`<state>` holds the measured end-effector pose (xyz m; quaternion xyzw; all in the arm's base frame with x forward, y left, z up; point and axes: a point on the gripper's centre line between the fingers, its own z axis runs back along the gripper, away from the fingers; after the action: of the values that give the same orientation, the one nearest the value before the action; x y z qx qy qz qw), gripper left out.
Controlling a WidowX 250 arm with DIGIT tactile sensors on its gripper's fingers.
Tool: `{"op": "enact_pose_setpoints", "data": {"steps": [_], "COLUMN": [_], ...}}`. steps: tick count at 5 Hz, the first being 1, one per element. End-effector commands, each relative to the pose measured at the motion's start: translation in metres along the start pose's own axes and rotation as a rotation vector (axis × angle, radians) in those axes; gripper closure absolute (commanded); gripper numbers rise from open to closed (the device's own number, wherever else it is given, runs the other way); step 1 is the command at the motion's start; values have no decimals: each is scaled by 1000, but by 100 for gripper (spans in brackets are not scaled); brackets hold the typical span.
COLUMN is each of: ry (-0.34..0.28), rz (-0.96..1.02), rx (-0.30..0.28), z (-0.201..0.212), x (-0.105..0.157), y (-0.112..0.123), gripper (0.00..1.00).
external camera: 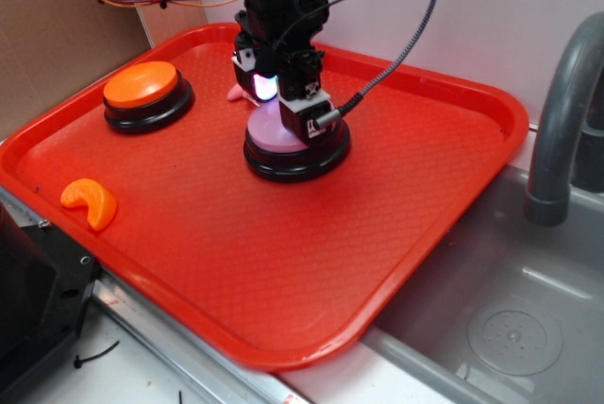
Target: Push the pink button.
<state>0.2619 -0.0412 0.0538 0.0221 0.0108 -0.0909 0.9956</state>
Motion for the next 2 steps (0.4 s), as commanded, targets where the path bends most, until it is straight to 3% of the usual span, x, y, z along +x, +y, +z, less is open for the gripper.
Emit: {"op": "enact_pose_setpoints", "data": {"steps": [1,2], "ry": [-30,-44], "rz": [34,50], "rx": [-4,-7], "z": [31,46], "x": [5,4], "y": [0,4], "gripper": [0,0]}}
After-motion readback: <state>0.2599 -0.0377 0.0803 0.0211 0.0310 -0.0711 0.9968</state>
